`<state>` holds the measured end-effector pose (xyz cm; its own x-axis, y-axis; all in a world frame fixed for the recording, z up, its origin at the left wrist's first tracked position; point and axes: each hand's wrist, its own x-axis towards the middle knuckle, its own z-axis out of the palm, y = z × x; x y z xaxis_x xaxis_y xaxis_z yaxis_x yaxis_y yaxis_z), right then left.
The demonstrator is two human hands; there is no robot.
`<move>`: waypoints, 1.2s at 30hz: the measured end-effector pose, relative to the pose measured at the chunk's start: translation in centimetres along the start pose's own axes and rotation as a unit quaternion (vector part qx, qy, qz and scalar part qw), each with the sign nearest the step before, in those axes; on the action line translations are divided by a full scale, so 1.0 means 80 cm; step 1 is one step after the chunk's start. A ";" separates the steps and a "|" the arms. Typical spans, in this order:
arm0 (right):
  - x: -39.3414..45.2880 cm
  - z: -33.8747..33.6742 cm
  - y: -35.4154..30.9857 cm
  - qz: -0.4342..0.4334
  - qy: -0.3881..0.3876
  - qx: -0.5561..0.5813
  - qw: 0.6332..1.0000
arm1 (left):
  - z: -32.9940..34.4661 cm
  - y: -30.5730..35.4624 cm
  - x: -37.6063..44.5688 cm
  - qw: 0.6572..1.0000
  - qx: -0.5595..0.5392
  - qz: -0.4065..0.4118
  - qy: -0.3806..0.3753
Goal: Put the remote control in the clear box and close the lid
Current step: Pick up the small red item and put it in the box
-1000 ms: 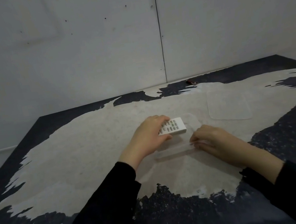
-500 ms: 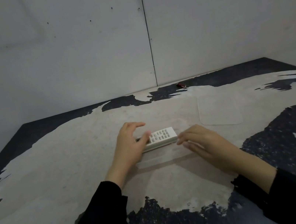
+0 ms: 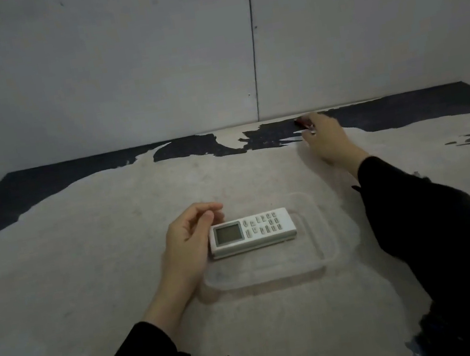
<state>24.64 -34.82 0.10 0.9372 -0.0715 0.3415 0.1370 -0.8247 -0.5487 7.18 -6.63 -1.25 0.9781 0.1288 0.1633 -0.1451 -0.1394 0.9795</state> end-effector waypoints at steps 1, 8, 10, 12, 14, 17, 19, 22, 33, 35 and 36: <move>0.015 0.007 0.004 0.014 0.017 -0.020 1.000 | 0.000 0.001 -0.001 1.000 0.000 0.000 0.000; 0.070 0.032 0.029 0.080 0.057 -0.166 0.981 | 0.001 -0.002 0.001 1.000 -0.003 0.007 -0.005; 0.070 0.032 0.029 0.066 0.063 -0.157 0.983 | 0.001 -0.002 0.001 1.000 -0.005 0.007 -0.004; 0.064 0.027 0.024 0.058 0.075 -0.095 0.991 | 0.001 -0.001 0.001 1.000 -0.001 0.010 -0.005; 0.050 0.016 0.015 0.040 0.061 -0.002 0.997 | 0.002 0.000 0.002 1.000 -0.004 0.012 -0.007; 0.011 -0.014 -0.013 0.006 -0.034 0.116 0.993 | 0.003 0.001 0.003 1.000 -0.004 0.015 -0.010; -0.024 -0.038 -0.036 -0.020 -0.072 0.157 0.985 | 0.002 0.001 0.003 1.000 -0.009 0.018 -0.012; -0.088 -0.069 -0.073 -0.056 -0.107 0.174 0.977 | 0.002 0.001 0.003 1.000 -0.011 0.013 -0.014; -0.225 -0.040 -0.156 -0.274 -0.278 -0.036 0.920 | 0.001 -0.002 0.001 0.999 -0.012 0.029 -0.029; -0.221 -0.040 -0.158 -0.281 -0.281 -0.047 0.916 | 0.001 -0.003 0.002 0.999 -0.010 0.030 -0.032; -0.219 -0.042 -0.159 -0.284 -0.288 -0.052 0.913 | 0.000 -0.003 0.002 0.999 -0.009 0.030 -0.031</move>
<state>5.37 -24.96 3.70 0.7423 0.6660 0.0734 0.6496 -0.6886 -0.3223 7.34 -6.60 -1.46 0.9751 0.0590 0.2138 -0.2051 -0.1271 0.9705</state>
